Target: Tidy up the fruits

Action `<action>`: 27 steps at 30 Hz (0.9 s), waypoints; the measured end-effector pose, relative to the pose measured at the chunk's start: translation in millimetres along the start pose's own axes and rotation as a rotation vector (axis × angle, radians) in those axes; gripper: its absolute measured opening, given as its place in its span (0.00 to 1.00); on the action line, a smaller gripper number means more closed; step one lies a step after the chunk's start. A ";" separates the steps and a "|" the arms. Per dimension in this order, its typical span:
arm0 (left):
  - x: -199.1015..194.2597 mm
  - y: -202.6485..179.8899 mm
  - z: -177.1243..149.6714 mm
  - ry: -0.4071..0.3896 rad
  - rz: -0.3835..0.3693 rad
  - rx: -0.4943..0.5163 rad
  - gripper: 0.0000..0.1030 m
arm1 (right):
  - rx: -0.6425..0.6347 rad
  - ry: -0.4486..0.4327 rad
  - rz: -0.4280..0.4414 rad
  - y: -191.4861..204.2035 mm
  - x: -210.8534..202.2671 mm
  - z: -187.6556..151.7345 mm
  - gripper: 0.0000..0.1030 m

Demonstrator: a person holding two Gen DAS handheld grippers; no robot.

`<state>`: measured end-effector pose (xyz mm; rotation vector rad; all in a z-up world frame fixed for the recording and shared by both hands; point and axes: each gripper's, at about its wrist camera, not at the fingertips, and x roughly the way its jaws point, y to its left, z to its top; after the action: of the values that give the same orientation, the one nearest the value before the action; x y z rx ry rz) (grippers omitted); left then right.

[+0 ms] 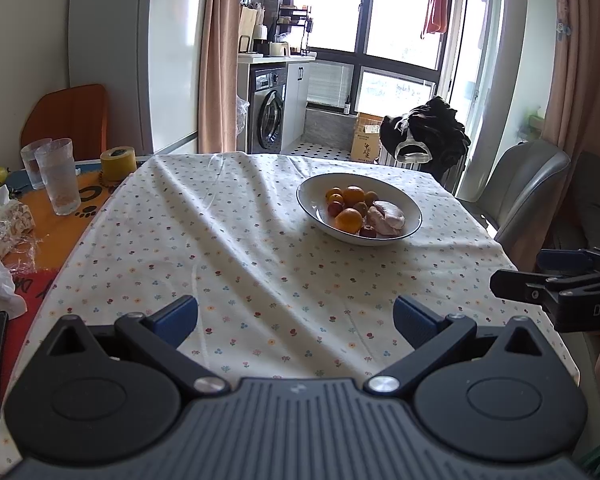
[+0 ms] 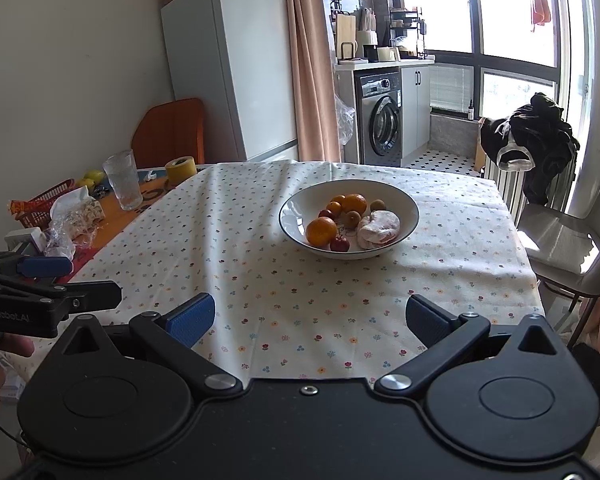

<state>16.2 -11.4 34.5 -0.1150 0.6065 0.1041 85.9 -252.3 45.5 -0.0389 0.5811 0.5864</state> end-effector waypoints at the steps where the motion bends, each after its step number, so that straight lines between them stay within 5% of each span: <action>1: -0.1 -0.1 -0.1 0.000 0.000 -0.001 1.00 | 0.000 0.001 -0.001 0.0 0.2 0.0 1.00; 27: 1.0 1.5 -0.7 -0.006 -0.005 -0.011 1.00 | -0.013 0.021 0.000 3.5 6.1 -3.5 1.00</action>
<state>16.5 -9.9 33.3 -0.1263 0.6000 0.1029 86.4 -247.0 39.7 -0.0576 0.5974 0.5904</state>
